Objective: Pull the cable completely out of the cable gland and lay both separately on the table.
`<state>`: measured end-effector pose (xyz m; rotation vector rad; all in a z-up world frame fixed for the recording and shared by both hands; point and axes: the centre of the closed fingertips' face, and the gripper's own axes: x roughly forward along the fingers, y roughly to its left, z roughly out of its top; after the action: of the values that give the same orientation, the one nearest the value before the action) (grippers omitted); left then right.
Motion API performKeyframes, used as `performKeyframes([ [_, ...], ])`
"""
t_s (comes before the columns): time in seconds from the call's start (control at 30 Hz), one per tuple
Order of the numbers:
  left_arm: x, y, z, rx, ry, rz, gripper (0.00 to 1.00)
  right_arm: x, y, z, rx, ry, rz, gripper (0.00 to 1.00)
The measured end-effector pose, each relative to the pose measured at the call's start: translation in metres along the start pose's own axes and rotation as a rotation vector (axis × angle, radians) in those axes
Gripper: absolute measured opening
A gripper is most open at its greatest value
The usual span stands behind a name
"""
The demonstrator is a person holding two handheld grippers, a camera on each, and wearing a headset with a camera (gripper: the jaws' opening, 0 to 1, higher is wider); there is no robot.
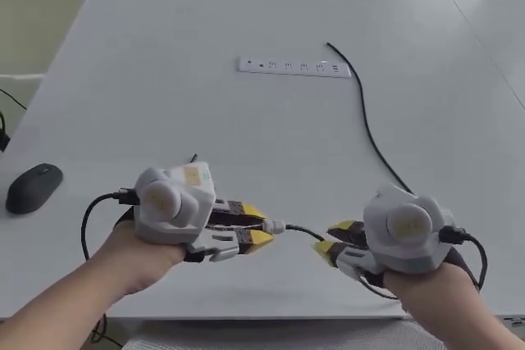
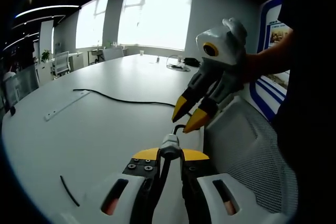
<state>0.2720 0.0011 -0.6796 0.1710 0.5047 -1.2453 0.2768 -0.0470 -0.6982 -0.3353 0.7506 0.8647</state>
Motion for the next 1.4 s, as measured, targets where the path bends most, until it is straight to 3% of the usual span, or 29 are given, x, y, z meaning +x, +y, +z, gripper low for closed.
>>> performKeyframes([
  [0.1,0.000,-0.001,-0.001,0.007,0.004,-0.006,0.15,0.005,0.011,0.016,-0.106,-0.019,0.023,0.13],
  [0.23,0.000,-0.001,-0.001,0.010,0.011,-0.011,0.15,0.014,0.016,0.019,-0.223,0.023,0.023,0.10],
  [0.6,0.002,-0.001,0.000,0.017,0.011,-0.026,0.15,0.017,0.022,0.021,-0.260,0.029,0.037,0.03],
  [0.83,0.001,0.002,0.002,0.016,0.000,-0.018,0.15,0.016,0.011,0.017,-0.189,0.038,0.000,0.01],
  [1.1,0.001,0.002,0.005,0.017,-0.007,-0.014,0.15,0.016,0.007,0.012,-0.079,0.035,0.000,0.00],
  [1.4,0.000,0.003,0.006,0.014,-0.011,-0.002,0.15,0.014,-0.004,-0.001,-0.011,0.065,-0.037,0.00],
])
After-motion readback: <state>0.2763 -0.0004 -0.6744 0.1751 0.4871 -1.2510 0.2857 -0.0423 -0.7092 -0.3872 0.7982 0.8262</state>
